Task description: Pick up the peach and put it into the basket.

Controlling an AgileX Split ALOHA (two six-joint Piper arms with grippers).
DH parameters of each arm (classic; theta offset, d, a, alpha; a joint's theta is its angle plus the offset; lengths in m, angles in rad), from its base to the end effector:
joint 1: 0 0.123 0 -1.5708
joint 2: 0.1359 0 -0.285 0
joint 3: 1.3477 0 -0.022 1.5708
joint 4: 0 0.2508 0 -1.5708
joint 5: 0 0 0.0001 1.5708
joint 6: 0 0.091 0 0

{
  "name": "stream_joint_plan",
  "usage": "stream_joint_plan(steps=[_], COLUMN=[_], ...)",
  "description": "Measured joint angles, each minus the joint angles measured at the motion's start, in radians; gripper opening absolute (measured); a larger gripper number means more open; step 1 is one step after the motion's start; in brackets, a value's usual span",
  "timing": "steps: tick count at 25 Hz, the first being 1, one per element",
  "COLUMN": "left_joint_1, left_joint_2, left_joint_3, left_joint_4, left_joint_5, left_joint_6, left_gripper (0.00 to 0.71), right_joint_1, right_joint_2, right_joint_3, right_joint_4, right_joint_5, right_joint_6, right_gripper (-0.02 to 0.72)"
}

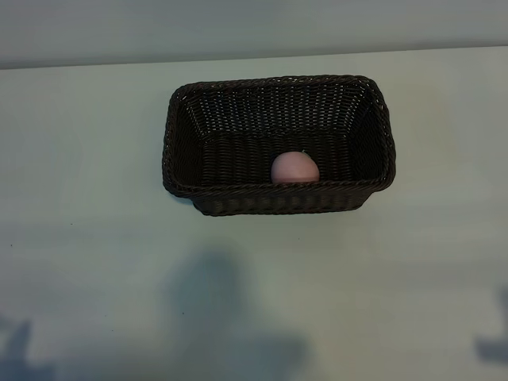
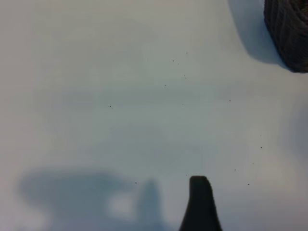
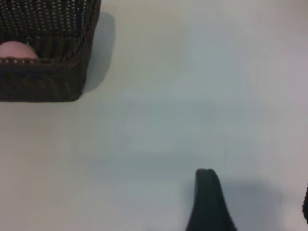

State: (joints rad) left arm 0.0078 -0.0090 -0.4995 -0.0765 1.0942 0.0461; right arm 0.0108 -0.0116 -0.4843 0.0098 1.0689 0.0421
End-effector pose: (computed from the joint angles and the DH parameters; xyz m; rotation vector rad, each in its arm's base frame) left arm -0.0077 -0.0062 0.2746 0.0451 2.0669 -0.0587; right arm -0.0051 0.0007 0.2722 0.0317 2.0566 0.0445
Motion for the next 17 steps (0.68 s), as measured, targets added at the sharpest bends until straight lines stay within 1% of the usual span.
stream_joint_plan(steps=[4,17], left_joint_1=[0.000,0.000], left_joint_2=[0.000,0.000], left_joint_3=[0.000,0.000], left_joint_4=[0.000,0.000], left_joint_5=[0.000,0.000], left_joint_6=[0.000,0.000], left_gripper=[0.539,0.539], right_joint_1=[0.000,0.000], right_joint_2=[0.000,0.000], right_joint_3=[0.000,0.000], right_joint_4=[-0.010,-0.010], right_joint_5=[0.000,0.000], right_joint_6=[0.000,0.000], right_gripper=[0.470,0.470])
